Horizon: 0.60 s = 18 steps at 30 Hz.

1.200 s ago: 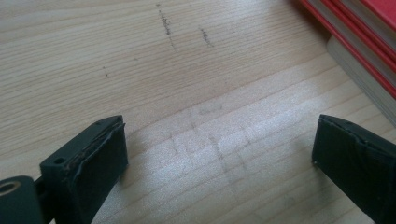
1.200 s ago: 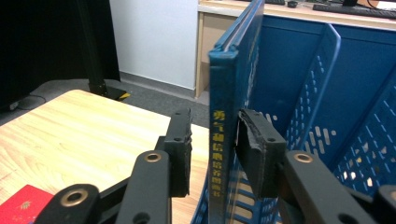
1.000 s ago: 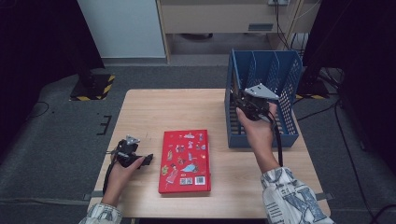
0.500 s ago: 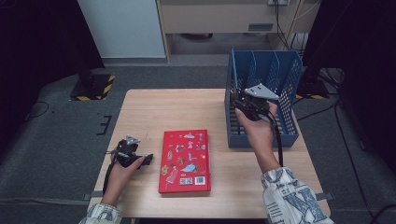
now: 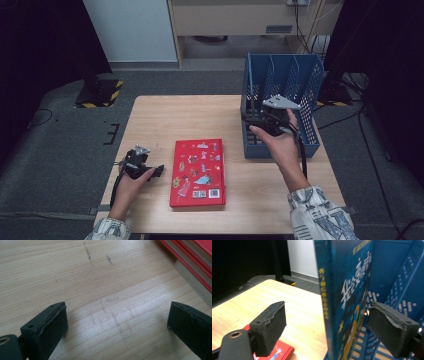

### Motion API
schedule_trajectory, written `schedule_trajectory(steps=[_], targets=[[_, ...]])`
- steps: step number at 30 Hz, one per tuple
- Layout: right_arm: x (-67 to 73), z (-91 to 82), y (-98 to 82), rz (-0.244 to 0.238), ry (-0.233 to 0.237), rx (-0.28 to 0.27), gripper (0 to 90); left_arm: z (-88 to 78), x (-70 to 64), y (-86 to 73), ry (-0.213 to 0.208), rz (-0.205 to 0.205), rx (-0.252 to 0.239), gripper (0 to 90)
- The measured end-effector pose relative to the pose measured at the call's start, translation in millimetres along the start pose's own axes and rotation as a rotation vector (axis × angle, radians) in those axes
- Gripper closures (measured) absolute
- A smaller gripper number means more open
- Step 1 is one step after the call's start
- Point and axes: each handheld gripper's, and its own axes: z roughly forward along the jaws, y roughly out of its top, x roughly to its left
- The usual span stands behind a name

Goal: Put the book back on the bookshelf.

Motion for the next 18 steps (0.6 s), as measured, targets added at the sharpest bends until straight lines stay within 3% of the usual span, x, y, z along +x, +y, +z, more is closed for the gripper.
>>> schedule_trajectory(steps=[2, 12, 18], targets=[[1.6, -1.9, -2.6, -0.019, 0.012, 0.02, 10.8, 0.3, 0.0, 0.2, 0.0, 0.001, -0.001, 2.2], [6.3, -13.3, -16.5, -0.002, 0.078, 0.044, 6.6, 1.0, -0.8, -0.2, 0.0, -0.004, -0.008, 1.4], [10.2, -18.4, -26.4, -0.028, 0.118, 0.065, 5.1, 1.2, -1.2, -0.4, 0.002, -0.004, -0.01, 1.1]])
